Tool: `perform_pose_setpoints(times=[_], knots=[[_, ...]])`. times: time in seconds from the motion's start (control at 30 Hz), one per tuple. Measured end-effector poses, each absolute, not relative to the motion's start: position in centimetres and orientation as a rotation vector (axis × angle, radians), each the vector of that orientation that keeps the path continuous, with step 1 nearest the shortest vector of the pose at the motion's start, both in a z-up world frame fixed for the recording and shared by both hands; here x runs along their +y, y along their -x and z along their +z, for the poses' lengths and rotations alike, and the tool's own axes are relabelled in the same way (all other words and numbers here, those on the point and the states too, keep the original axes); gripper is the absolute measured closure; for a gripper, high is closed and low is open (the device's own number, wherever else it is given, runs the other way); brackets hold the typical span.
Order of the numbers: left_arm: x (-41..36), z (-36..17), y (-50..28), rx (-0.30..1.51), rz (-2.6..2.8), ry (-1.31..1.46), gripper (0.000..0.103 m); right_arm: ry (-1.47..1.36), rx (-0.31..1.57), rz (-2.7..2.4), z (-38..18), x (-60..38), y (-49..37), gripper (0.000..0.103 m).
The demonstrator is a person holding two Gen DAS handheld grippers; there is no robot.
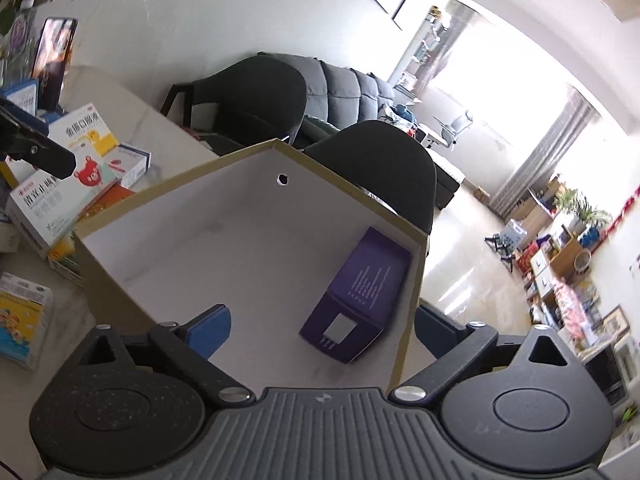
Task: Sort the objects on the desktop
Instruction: 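Withdraw both tools from the cardboard box toward the medicine pile, then grasp the tall blue medicine box with the left gripper and lift it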
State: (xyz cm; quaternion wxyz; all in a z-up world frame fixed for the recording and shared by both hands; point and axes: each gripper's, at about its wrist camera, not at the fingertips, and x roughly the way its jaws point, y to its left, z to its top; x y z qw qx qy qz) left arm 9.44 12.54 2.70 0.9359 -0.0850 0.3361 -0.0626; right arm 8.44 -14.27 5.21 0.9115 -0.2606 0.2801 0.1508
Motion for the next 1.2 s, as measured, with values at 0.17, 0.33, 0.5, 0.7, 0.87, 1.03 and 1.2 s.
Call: perform_pose_setpoints(times=[0.17, 0.33, 0.5, 0.7, 0.87, 1.03, 1.2], knots=[[15.2, 2.4, -8.3, 0.689, -0.056, 0.174, 0.000, 0.448, 0.569, 0.297, 5.1, -14.6, -6.4, 0.001], [18.7, 2.1, -6.9, 0.687, 0.043, 0.188, 0.000, 0.374, 0.583, 0.283, 4.8, -15.1, -5.0, 0.001], [22.1, 1.6, -5.2, 0.696, 0.148, 0.216, 0.000, 0.317, 0.600, 0.264, 4.5, -15.7, -3.7, 0.001], [24.9, 1.3, -3.6, 0.696, 0.244, 0.225, 0.000, 0.304, 0.602, 0.255, 4.3, -15.9, -2.5, 0.000], [26.2, 1.3, -3.3, 0.682, 0.295, 0.219, 0.000, 0.299, 0.596, 0.262, 4.2, -15.7, -1.8, 0.000], [27.3, 1.5, -3.0, 0.663, 0.333, 0.217, 0.002, 0.289, 0.598, 0.264, 4.0, -15.5, -1.5, 0.001], [29.0, 2.2, -2.6, 0.616, 0.418, 0.188, 0.002, 0.283, 0.598, 0.267, 4.1, -15.3, -1.4, 0.000]])
